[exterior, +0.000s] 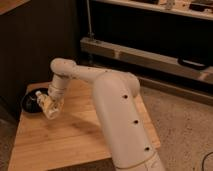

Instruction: Place the bottle in the ceramic bowl

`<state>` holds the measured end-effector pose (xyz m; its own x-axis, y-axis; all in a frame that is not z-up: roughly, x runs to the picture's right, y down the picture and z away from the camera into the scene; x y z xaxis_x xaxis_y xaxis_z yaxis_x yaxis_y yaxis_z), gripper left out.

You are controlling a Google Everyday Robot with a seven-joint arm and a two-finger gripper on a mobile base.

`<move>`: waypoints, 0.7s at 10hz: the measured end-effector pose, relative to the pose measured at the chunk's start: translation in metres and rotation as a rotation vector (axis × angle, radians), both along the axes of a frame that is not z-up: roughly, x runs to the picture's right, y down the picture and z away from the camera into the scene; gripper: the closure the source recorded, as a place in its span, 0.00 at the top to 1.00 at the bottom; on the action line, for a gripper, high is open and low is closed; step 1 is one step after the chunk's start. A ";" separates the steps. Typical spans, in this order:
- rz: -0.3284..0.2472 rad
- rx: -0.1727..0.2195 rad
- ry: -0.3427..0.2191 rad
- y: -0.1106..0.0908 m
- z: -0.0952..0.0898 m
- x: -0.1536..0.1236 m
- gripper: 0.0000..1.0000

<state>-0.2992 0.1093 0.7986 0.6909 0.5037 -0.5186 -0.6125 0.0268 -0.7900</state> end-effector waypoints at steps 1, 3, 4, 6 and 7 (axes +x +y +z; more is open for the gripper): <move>0.013 -0.012 -0.008 0.000 0.000 -0.001 0.00; 0.038 -0.026 -0.016 -0.001 0.001 -0.002 0.00; 0.053 -0.027 -0.022 -0.003 0.001 -0.005 0.00; 0.079 -0.013 -0.027 -0.010 -0.001 -0.013 0.00; 0.095 -0.003 -0.025 -0.014 -0.003 -0.018 0.00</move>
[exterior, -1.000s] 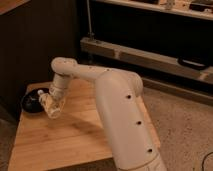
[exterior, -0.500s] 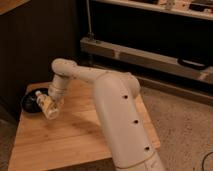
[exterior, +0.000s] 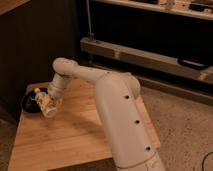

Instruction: Place the bottle in the ceramic bowl

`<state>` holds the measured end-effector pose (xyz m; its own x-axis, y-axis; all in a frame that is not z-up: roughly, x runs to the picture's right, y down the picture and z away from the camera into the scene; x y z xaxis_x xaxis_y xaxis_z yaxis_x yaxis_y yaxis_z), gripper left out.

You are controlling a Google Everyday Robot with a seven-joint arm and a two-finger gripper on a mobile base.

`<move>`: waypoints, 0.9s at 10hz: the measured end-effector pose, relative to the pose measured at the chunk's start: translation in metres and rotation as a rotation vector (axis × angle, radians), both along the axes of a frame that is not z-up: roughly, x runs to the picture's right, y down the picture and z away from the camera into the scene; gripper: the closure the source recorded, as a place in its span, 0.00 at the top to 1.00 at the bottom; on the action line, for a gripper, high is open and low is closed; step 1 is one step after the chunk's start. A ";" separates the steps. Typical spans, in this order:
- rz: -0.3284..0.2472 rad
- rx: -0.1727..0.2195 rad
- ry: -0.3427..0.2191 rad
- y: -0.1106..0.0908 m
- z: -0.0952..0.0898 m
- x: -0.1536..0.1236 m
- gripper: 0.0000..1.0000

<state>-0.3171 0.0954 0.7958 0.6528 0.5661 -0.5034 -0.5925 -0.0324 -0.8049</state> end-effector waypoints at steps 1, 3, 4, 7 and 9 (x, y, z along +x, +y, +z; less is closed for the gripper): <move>0.036 0.021 0.004 -0.004 -0.003 -0.005 0.00; 0.107 0.068 0.010 -0.009 -0.008 -0.007 0.00; 0.148 0.093 0.010 -0.009 -0.010 -0.011 0.00; 0.179 0.089 0.014 -0.007 -0.007 -0.020 0.00; 0.179 0.068 0.015 -0.008 -0.003 -0.023 0.00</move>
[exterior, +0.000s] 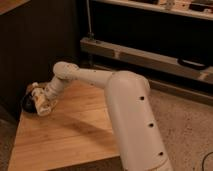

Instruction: Place the bottle in the ceramic bowl

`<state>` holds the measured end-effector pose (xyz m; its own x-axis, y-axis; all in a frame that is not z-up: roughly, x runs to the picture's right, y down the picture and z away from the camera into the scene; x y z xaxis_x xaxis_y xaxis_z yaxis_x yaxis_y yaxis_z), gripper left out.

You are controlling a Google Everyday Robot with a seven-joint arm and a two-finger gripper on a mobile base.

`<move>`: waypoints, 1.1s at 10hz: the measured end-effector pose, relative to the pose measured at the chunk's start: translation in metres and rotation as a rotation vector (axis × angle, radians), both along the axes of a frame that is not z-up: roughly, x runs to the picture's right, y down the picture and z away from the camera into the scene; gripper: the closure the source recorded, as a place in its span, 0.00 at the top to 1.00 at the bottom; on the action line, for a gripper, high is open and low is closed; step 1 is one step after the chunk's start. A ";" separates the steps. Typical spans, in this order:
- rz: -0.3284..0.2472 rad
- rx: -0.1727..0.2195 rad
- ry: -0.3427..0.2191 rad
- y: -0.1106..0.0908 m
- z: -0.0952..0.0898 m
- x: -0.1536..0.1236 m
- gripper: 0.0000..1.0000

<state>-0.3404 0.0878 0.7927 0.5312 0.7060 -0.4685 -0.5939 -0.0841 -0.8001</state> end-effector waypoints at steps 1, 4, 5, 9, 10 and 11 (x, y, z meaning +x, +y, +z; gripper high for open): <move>0.000 -0.009 -0.003 -0.001 0.004 -0.001 0.00; 0.002 -0.026 -0.005 -0.005 0.016 -0.001 0.00; 0.004 -0.031 0.000 -0.006 0.022 0.000 0.00; 0.023 -0.035 0.017 -0.004 0.035 0.003 0.00; 0.027 -0.036 0.019 -0.004 0.036 0.003 0.00; 0.032 -0.039 0.022 -0.004 0.038 0.003 0.00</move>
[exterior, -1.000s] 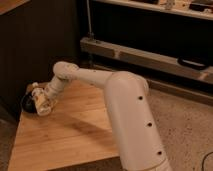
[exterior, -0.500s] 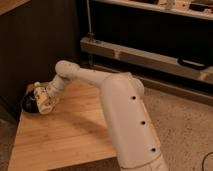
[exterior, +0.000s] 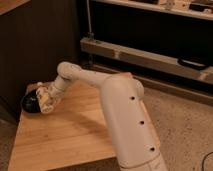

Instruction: Place the bottle in the ceramic bowl

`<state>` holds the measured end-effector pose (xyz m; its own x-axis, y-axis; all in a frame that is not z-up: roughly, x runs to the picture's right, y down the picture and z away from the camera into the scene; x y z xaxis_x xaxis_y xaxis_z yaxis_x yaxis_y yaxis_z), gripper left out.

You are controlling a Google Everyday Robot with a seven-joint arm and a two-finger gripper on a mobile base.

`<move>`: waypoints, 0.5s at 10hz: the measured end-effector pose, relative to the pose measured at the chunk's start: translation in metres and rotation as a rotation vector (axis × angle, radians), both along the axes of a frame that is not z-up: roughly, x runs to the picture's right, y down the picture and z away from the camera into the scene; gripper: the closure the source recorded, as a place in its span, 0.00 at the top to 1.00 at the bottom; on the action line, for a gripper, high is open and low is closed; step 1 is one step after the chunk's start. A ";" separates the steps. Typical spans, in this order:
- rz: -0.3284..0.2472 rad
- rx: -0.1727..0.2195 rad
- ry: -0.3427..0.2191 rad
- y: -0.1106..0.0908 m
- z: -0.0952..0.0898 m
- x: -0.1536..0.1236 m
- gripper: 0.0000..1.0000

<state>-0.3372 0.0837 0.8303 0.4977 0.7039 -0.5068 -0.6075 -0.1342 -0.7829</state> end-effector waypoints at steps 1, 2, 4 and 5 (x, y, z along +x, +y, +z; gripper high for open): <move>0.004 -0.005 0.001 0.000 0.001 0.000 0.05; 0.002 -0.011 0.001 0.000 0.002 -0.001 0.14; -0.011 -0.029 0.002 0.002 0.003 -0.005 0.35; -0.017 -0.038 0.003 0.003 0.004 -0.005 0.45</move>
